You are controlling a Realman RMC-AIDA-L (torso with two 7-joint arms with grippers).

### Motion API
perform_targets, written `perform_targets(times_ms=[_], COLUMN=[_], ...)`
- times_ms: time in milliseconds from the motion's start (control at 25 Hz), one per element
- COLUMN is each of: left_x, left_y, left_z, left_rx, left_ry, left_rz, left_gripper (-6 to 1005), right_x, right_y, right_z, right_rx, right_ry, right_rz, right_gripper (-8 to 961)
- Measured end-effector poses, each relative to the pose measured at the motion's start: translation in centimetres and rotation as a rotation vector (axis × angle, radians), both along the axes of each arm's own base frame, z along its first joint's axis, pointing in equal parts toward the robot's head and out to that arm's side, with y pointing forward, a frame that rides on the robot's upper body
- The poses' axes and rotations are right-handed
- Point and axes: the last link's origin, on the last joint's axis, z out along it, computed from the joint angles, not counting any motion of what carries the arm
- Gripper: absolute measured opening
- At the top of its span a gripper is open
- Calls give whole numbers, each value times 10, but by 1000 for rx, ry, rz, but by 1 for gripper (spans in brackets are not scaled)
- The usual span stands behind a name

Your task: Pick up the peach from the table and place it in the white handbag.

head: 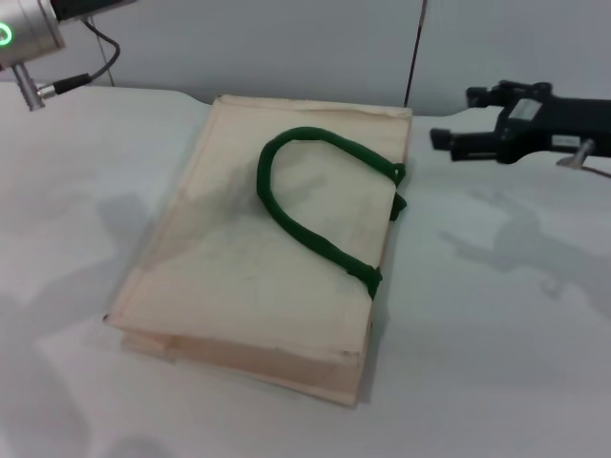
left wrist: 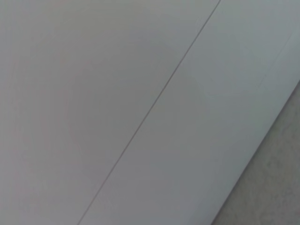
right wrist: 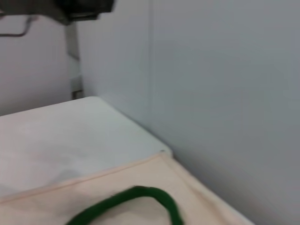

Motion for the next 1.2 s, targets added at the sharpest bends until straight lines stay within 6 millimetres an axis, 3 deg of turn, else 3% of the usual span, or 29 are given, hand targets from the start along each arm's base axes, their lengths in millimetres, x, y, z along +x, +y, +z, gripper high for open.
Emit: perform_targets(times_ms=[240,440,960,1200], left_x=[-11,-26,-74,-90], left_y=[-5,-14,-25,-30], left_z=[-3,-9,-32,-49], left_rx=[99,246,596,747], left_ry=[4,8,126,229], left_rz=[-17,-18,69,117], left_gripper=[647,714,714,714], right_x=[18,38,77,90], right_y=[-1,-12,-36,-38], right_z=[14,20,3,4], right_rx=[146,315,759,860], right_ry=[113,229,223,218], right_rz=[-47,-36,-59,-159], right_gripper=[910,910,910,910])
